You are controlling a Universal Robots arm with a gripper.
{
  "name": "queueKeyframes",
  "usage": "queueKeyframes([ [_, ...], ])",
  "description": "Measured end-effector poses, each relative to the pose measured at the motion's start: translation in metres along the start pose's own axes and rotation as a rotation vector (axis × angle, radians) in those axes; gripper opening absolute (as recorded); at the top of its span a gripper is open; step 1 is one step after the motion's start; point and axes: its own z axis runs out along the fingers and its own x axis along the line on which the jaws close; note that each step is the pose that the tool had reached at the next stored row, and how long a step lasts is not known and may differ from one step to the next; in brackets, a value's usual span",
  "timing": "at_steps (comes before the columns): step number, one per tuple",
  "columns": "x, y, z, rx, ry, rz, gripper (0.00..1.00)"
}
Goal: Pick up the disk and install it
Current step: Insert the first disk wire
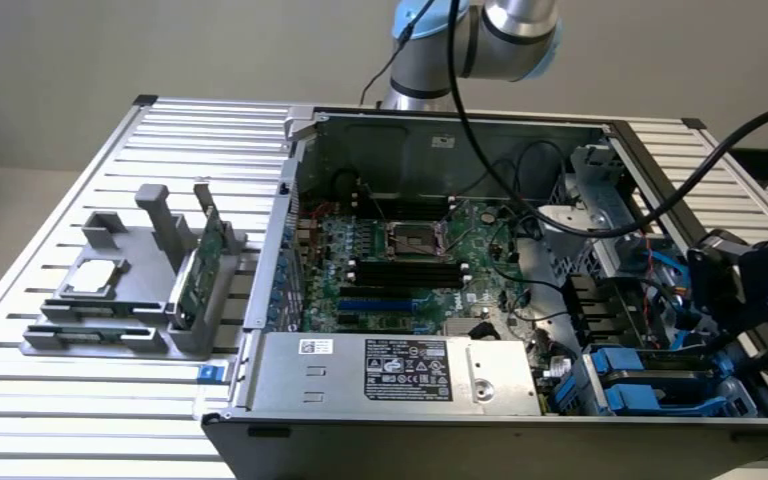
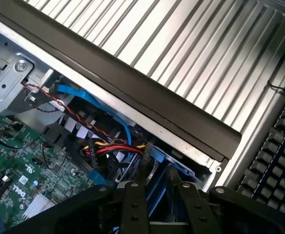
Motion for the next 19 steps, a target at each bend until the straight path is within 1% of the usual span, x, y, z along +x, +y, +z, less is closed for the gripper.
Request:
queueKeyframes([
  [2,0.0001,0.0,0.0002,-0.0035,0.0017,0.018,0.3],
  [4,0.0001,-0.0001,0.0003,-0.0049,0.0034,0.035,0.3],
  [6,0.0001,-0.0003,0.0001,-0.0035,0.006,0.05,0.3],
  [7,0.0001,-0.0003,0.0002,-0.002,0.0086,0.057,0.3],
  [10,0.0002,-0.0004,0.0002,0.0036,0.0195,0.077,0.3],
  [12,0.0003,-0.0005,0.0001,0.0059,0.0281,0.09,0.3],
  [13,0.0003,-0.0005,0.0001,0.0051,0.0331,0.096,0.3],
  [14,0.0003,-0.0006,0.0001,0.0029,0.0382,0.104,0.3],
  [15,0.0003,-0.0006,0.0002,0.0009,0.0416,0.112,0.3],
  [16,0.0003,-0.0005,0.0003,0.0002,0.0422,0.121,0.3],
  [17,0.0003,-0.0006,0.0006,0.0004,0.0412,0.13,0.3],
  [19,0.0002,-0.0007,0.0012,0.0022,0.0368,0.151,0.3],
])
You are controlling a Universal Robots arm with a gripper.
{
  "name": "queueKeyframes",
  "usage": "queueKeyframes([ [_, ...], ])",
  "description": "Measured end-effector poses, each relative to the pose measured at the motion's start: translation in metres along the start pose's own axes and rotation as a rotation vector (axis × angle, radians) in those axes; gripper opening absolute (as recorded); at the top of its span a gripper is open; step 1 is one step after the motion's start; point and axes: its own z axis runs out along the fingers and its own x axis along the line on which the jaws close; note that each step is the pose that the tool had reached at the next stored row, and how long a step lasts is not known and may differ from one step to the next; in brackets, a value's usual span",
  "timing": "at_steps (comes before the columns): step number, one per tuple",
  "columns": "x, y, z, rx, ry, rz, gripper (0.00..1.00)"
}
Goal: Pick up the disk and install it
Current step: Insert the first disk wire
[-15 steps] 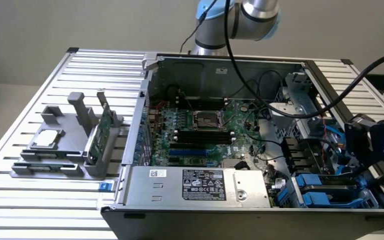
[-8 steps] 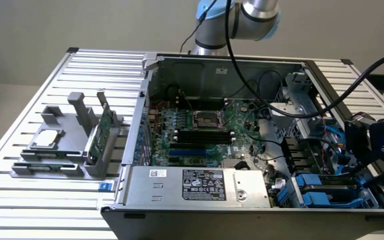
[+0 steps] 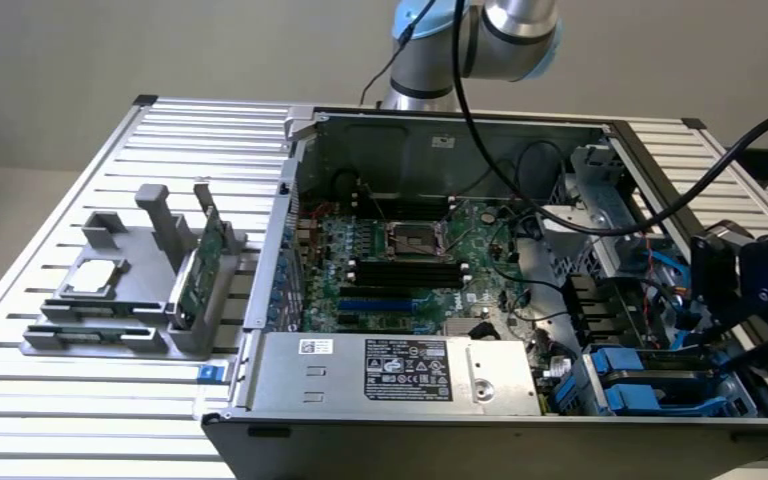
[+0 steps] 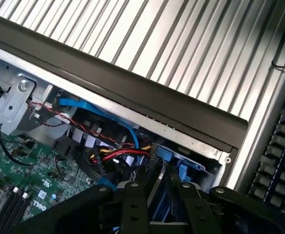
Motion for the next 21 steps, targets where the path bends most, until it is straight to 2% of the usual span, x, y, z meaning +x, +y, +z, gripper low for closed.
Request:
queueKeyframes([
  [6,-0.0003,-0.0008,0.0025,-0.0008,-0.0152,0.067,0.3],
  [13,-0.0006,-0.0019,0.0062,-0.0101,-0.0258,0.142,0.3],
  [21,-0.0009,-0.0028,0.0094,-0.0242,-0.015,0.198,0.3],
])
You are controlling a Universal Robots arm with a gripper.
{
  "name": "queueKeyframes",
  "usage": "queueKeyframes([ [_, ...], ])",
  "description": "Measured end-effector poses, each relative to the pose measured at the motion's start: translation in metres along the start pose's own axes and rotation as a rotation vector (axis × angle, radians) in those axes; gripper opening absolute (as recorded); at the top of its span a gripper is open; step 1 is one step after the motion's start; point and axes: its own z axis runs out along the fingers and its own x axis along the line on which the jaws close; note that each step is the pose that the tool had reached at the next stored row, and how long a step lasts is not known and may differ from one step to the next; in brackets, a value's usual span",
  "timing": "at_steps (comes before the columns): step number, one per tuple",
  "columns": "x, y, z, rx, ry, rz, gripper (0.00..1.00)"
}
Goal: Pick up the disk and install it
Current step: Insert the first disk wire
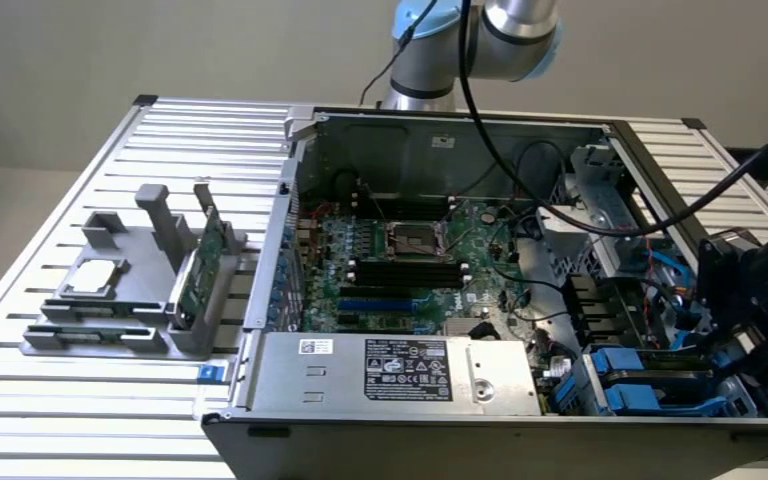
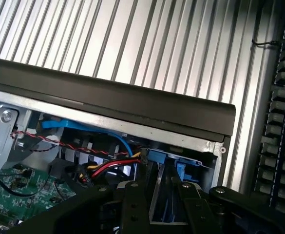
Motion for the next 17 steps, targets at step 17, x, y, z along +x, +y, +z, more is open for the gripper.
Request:
queueKeyframes([
  [17,-0.0003,-0.0017,0.0035,-0.0172,0.0315,0.101,0.3],
])
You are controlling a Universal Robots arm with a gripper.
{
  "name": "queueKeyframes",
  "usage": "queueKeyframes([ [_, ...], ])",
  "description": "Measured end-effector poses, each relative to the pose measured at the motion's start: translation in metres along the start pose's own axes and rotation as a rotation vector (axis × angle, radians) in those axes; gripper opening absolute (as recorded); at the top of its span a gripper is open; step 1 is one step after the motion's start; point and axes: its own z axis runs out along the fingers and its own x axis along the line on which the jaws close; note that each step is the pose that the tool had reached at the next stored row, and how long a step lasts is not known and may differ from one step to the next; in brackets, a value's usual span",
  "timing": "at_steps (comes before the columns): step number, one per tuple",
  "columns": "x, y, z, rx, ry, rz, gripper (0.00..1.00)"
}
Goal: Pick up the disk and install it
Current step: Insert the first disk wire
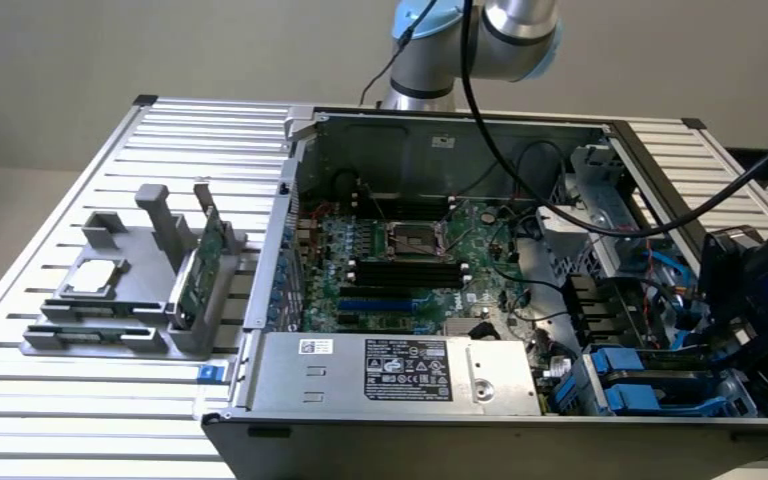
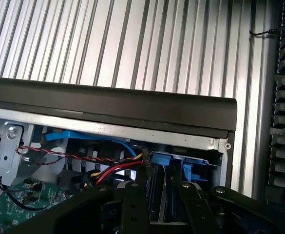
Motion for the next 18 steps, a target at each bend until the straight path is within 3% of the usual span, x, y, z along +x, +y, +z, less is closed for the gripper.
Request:
queueKeyframes([
  [4,-0.0001,-0.0003,0.0007,-0.0025,0.0132,0.019,0.3],
  [13,-0.0018,-0.0016,0.0051,0.0049,0.0271,0.032,0.3],
  [18,-0.0023,-0.002,0.0064,0.0076,0.0387,0.036,0.3],
])
